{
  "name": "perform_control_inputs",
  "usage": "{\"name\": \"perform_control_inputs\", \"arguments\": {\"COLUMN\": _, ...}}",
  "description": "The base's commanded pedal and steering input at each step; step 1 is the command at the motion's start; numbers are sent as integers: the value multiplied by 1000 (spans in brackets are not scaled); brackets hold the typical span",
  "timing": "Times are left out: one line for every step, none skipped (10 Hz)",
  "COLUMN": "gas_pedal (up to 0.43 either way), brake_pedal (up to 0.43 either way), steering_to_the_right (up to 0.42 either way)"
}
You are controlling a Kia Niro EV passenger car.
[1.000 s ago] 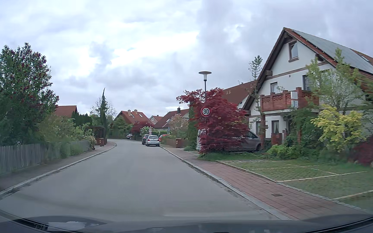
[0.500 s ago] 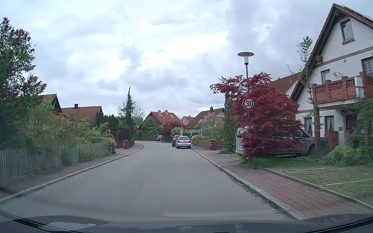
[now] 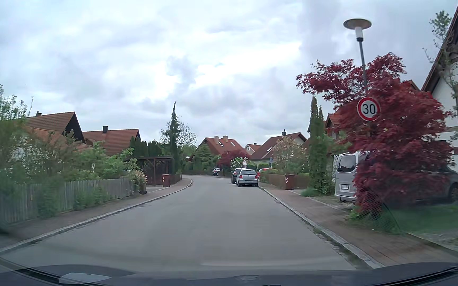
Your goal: Follow the waypoints while adhering to traffic rules and regulations
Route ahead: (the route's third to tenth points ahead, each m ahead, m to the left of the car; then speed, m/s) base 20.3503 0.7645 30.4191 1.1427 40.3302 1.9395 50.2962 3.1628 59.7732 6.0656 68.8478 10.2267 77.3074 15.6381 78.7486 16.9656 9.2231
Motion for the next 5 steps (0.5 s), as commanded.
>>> {"name": "perform_control_inputs", "arguments": {"gas_pedal": 390, "brake_pedal": 12, "steering_to_the_right": -41}}
{"name": "perform_control_inputs", "arguments": {"gas_pedal": 390, "brake_pedal": 12, "steering_to_the_right": -46}}
{"name": "perform_control_inputs", "arguments": {"gas_pedal": 370, "brake_pedal": 12, "steering_to_the_right": -49}}
{"name": "perform_control_inputs", "arguments": {"gas_pedal": 339, "brake_pedal": 12, "steering_to_the_right": -49}}
{"name": "perform_control_inputs", "arguments": {"gas_pedal": 331, "brake_pedal": 18, "steering_to_the_right": -49}}
